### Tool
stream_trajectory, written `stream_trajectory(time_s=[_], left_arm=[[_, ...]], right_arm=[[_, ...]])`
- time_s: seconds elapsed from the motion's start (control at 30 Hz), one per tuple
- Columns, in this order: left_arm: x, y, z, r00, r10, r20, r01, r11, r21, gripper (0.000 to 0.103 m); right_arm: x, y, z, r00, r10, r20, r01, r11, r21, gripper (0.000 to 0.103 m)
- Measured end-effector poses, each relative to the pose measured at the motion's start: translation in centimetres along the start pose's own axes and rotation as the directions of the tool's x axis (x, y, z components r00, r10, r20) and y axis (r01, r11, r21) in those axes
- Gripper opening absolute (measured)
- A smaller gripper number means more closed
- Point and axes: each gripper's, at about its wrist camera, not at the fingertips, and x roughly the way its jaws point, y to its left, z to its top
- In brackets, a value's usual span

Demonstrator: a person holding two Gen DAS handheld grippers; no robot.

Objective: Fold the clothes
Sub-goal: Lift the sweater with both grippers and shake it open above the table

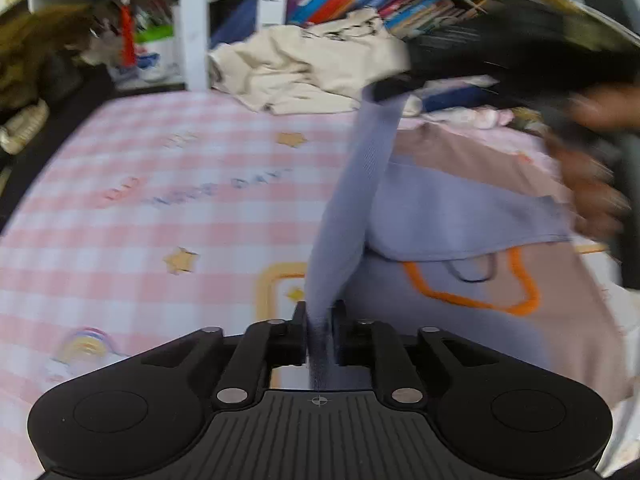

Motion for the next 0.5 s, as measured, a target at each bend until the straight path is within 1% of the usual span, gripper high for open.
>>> stream_trajectory(time_s=[0.03,0.07,0.1,0.13,0.2,0.23,0.3,0.4,0.47,0.5], left_arm=[[-0.2,0.3,0.0,1.000,0.014,0.008,-0.014,1.000,0.006,0.017],[-0.4,0.7,-0.1,0.999,0.028,0.016,-0.028,1.000,0.012,0.017],[-0.7,1.1,-0.2,0.999,0.045,0.024,-0.045,0.999,0.009,0.017],[-1.2,1.4,-0.3,0.998,0.058,0.033,-0.058,0.998,-0.001,0.017],[-2.1,1.3,-0.2,0.998,0.038,0.054,-0.037,0.999,-0.009,0.017],[-2.5,1.2,-0.2,0.998,0.027,0.065,-0.026,1.000,-0.013,0.017],[-1.9,-0.2,0.3,0.998,-0.018,0.066,0.017,1.000,0.013,0.019],[0.1,-4.0,1.0,0.997,-0.060,0.050,0.056,0.994,0.092,0.020],[0.9,-6.9,1.0,0.994,-0.093,0.054,0.084,0.983,0.162,0.021],[1.2,-8.4,1.0,0.992,-0.110,0.055,0.097,0.976,0.197,0.021]], right_arm=[[-0.6,-0.7,-0.6,1.000,0.018,-0.005,-0.017,1.000,0.020,0.059],[-1.6,-1.8,-1.5,1.000,0.021,-0.017,-0.020,0.999,0.042,0.059],[-2.8,-3.1,-2.7,0.999,0.009,-0.032,-0.007,0.998,0.061,0.059],[-3.9,-4.3,-3.8,0.999,-0.017,-0.047,0.020,0.997,0.072,0.059],[-6.5,-6.6,-6.3,0.992,-0.102,-0.074,0.108,0.991,0.083,0.059],[-7.7,-7.7,-7.5,0.985,-0.147,-0.086,0.154,0.984,0.086,0.059],[-9.5,-10.0,-9.7,0.963,-0.238,-0.127,0.250,0.964,0.087,0.059],[-10.9,-12.4,-12.8,0.916,-0.354,-0.187,0.370,0.927,0.055,0.057],[-11.9,-13.5,-14.5,0.889,-0.403,-0.218,0.420,0.907,0.035,0.056],[-12.5,-14.0,-15.3,0.884,-0.413,-0.218,0.433,0.900,0.052,0.053]])
